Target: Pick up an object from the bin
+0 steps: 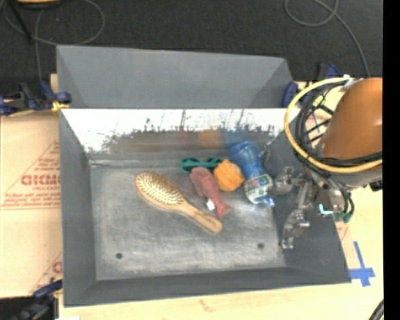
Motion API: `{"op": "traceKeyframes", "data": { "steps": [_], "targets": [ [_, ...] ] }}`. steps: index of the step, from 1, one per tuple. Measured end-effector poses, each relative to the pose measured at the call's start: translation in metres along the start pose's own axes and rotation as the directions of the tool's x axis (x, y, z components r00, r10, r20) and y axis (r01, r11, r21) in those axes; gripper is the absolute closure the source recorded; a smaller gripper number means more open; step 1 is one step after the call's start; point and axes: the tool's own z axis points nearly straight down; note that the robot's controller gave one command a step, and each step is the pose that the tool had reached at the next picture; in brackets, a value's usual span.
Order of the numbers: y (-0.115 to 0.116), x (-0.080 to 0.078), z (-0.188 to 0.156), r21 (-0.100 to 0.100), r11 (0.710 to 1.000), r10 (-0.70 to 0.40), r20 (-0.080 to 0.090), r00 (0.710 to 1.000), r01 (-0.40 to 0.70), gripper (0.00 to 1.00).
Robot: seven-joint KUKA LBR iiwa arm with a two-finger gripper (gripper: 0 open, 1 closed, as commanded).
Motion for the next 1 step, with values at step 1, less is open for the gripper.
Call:
{"op": "traceKeyframes", "data": {
  "steps": [1],
  "targets": [
    [0.0003, -0.0016, -0.0042, 0.001, 1.0, -0.003, 0.009, 1.0, 0.003, 0.0]
  ]
}}
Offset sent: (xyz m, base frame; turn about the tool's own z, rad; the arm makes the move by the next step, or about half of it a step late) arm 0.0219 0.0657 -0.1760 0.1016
